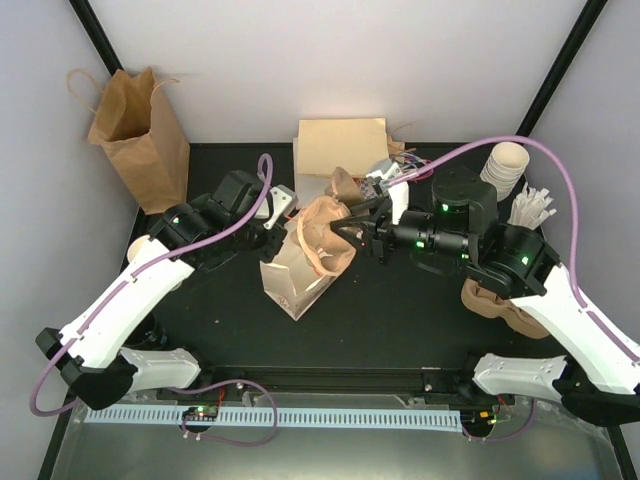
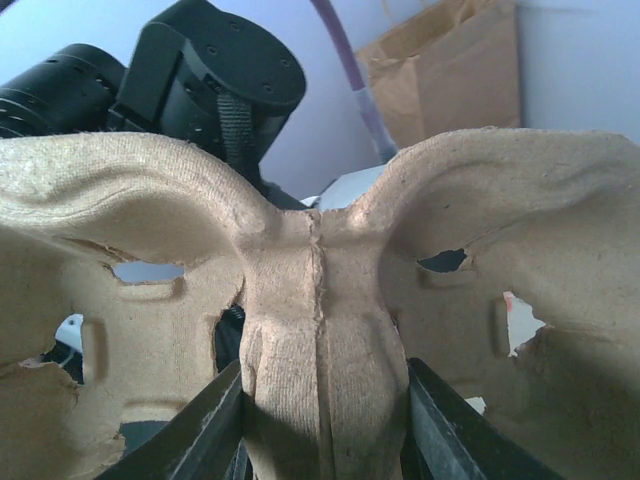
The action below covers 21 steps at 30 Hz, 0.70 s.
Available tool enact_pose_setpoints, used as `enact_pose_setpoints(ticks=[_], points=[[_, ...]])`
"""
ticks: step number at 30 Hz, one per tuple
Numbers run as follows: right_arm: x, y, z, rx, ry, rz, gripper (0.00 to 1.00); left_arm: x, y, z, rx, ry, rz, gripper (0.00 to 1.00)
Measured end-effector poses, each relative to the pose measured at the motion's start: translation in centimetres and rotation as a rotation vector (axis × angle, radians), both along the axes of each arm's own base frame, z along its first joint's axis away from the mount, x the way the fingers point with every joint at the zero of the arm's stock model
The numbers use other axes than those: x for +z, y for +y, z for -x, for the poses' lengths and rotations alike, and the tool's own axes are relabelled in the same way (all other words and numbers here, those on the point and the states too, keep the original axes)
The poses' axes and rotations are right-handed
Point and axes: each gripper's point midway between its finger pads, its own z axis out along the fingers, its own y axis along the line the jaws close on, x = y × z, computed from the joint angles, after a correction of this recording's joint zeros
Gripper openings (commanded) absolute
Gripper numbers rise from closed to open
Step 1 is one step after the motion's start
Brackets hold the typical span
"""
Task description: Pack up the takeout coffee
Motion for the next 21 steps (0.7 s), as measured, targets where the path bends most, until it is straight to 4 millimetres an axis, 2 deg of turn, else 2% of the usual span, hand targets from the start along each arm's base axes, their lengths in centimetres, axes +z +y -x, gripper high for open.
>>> enact_pose_setpoints(ticks=[5,11,21], points=[[0.2,0.3,0.2,0.047,0.043,-0.059,0.38,0.2,-0.3,0.6,-0.022,0.011,0.024,0.02],[-1.8,-0.1,-0.4,0.075,0.144,-0.115,0.38,-0.3,-0.7,1.5,-0.055,0.035,0.04,0.01],[-4.0,1.0,1.5,0.212,0.267,-0.189,0.38,-0.9,-1.2,2.0,-0.08,0.059,0.057,0.01]])
